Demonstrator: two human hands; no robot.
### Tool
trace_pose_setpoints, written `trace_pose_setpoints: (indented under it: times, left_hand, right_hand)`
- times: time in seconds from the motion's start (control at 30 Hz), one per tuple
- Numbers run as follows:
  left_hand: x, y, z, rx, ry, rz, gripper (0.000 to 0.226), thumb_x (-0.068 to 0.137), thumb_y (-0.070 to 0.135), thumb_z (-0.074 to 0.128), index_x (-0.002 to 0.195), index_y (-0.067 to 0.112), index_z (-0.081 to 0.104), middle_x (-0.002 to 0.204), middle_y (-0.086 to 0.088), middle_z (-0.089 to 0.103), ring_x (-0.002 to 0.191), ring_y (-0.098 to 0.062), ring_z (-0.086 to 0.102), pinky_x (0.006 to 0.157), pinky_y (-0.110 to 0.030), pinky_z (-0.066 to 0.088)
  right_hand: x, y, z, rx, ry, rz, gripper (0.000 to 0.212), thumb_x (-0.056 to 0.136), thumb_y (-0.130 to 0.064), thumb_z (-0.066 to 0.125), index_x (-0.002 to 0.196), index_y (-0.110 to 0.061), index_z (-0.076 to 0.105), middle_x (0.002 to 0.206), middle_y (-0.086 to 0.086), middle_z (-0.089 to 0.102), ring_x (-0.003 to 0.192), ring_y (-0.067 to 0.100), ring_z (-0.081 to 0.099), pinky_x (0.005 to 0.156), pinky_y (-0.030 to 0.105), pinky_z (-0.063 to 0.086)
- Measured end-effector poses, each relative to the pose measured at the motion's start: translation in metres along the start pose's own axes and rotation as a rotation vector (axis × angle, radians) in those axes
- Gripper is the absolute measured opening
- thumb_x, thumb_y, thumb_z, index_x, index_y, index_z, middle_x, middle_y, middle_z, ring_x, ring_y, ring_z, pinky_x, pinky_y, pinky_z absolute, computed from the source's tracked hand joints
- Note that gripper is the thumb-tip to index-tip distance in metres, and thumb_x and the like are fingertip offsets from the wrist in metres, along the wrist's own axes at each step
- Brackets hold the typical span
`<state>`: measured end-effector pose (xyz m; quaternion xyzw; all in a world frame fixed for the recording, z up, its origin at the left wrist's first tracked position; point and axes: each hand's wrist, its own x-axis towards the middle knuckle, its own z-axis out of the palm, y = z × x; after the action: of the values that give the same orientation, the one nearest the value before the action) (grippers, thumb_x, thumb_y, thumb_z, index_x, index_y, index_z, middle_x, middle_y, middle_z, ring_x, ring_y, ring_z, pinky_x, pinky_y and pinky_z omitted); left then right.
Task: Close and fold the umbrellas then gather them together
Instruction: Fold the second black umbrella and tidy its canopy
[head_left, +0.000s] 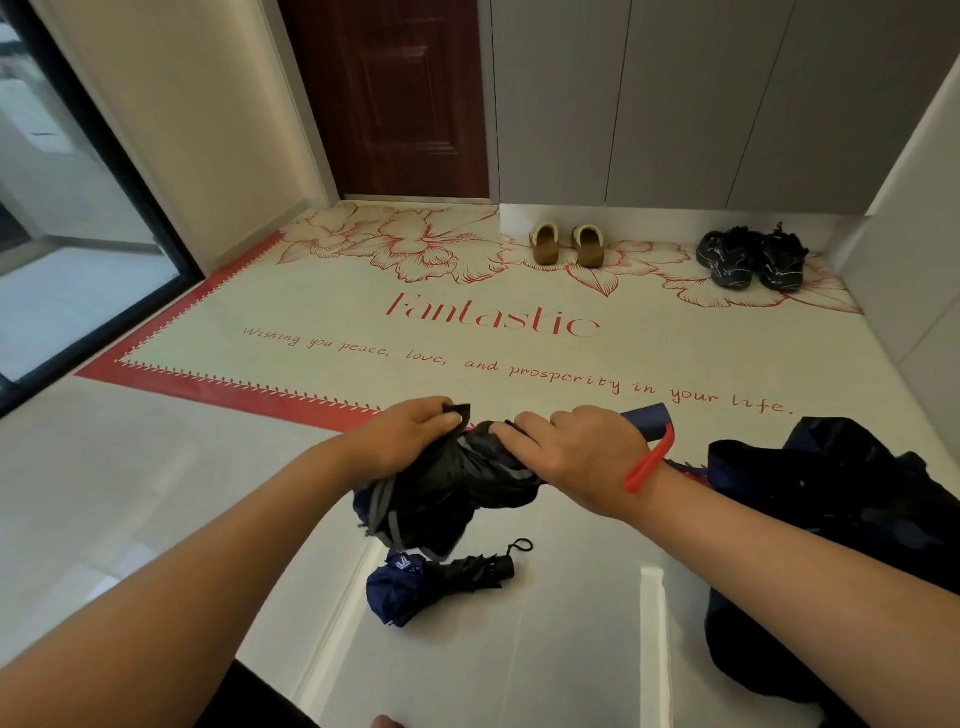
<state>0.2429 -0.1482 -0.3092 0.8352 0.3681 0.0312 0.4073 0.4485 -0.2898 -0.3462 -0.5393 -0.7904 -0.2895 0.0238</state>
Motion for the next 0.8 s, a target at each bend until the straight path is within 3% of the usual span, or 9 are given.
trace_pose_setpoints:
  times: [0.13,0.27,0.37,0.43,0.5,0.6,0.67,0.73,0.8]
  left_hand:
    - [0.001,-0.001,0.016,0.105,-0.031,0.036,0.024,0.104,0.037,0.041,0.104,0.024,0.061,0.102,0.003,0.067,0.099,-0.017,0.062,0.089,-0.035,0.049]
    - [0.007,0.003,0.02,0.13,0.077,0.086,0.023,0.106,0.032,0.038,0.093,0.023,0.053,0.089,0.001,0.063,0.088,-0.021,0.059,0.075,-0.033,0.043]
    - [0.009,0.003,0.021,0.2,0.114,0.105,0.023,0.106,0.034,0.036,0.095,0.02,0.052,0.089,-0.002,0.064,0.085,-0.022,0.059,0.075,-0.035,0.043]
    - [0.01,0.003,0.023,0.294,0.125,0.123,0.023,0.106,0.036,0.035,0.099,0.021,0.051,0.089,-0.002,0.065,0.083,-0.023,0.06,0.074,-0.036,0.045]
    - [0.01,0.007,0.028,0.382,0.132,0.17,0.024,0.105,0.038,0.034,0.104,0.022,0.051,0.088,-0.002,0.065,0.08,-0.023,0.059,0.072,-0.038,0.047]
    - [0.008,0.019,0.041,0.467,0.178,0.268,0.024,0.104,0.042,0.033,0.105,0.026,0.05,0.085,-0.002,0.063,0.078,-0.023,0.058,0.069,-0.039,0.048]
    - [0.007,0.025,0.048,0.523,0.238,0.326,0.025,0.104,0.043,0.032,0.104,0.026,0.05,0.082,-0.002,0.062,0.074,-0.023,0.057,0.064,-0.036,0.046]
    - [0.006,0.028,0.051,0.543,0.269,0.348,0.026,0.104,0.042,0.032,0.103,0.023,0.05,0.079,-0.003,0.061,0.071,-0.023,0.056,0.06,-0.035,0.042]
    - [0.005,0.031,0.051,0.504,0.257,0.33,0.026,0.104,0.039,0.034,0.102,0.021,0.052,0.077,-0.004,0.06,0.071,-0.023,0.055,0.062,-0.036,0.044]
  right_hand:
    - [-0.006,0.001,0.002,-0.015,0.087,-0.017,0.056,0.077,0.002,0.066,0.13,-0.014,0.055,0.089,0.003,0.062,0.051,0.022,0.051,0.043,0.031,0.034]
    - [-0.001,0.007,-0.002,0.204,-0.119,0.106,0.064,0.081,-0.032,0.075,0.137,-0.022,0.047,0.105,-0.001,0.061,0.066,0.021,0.062,0.052,0.033,0.044]
    - [0.004,0.014,-0.026,0.526,-0.373,0.258,0.076,0.08,-0.06,0.064,0.144,-0.035,0.032,0.127,-0.012,0.055,0.094,0.016,0.062,0.081,0.037,0.05]
    - [0.006,0.016,-0.036,0.607,-0.468,0.369,0.081,0.075,-0.077,0.057,0.142,-0.038,0.034,0.131,-0.015,0.056,0.107,0.014,0.058,0.105,0.042,0.039]
    - [0.01,0.017,-0.041,0.506,-0.536,0.438,0.098,0.064,-0.09,0.053,0.143,-0.034,0.037,0.132,-0.013,0.058,0.118,0.017,0.054,0.114,0.047,0.026]
    - [0.015,0.014,-0.04,0.595,-0.604,0.472,0.112,0.054,-0.088,0.066,0.147,-0.034,0.036,0.137,-0.013,0.052,0.122,0.016,0.052,0.098,0.033,0.042]
    - [0.014,0.016,-0.038,0.824,-0.694,0.511,0.091,0.057,-0.07,0.081,0.134,-0.035,0.047,0.12,-0.017,0.059,0.103,0.009,0.061,0.069,0.022,0.049]
    - [0.013,0.02,-0.036,0.959,-0.73,0.552,0.065,0.06,-0.053,0.086,0.114,-0.033,0.056,0.101,-0.015,0.065,0.085,0.007,0.066,0.066,0.028,0.058]
    - [0.012,0.022,-0.032,0.89,-0.716,0.538,0.051,0.061,-0.048,0.083,0.103,-0.033,0.056,0.092,-0.012,0.066,0.078,0.009,0.067,0.069,0.034,0.06]
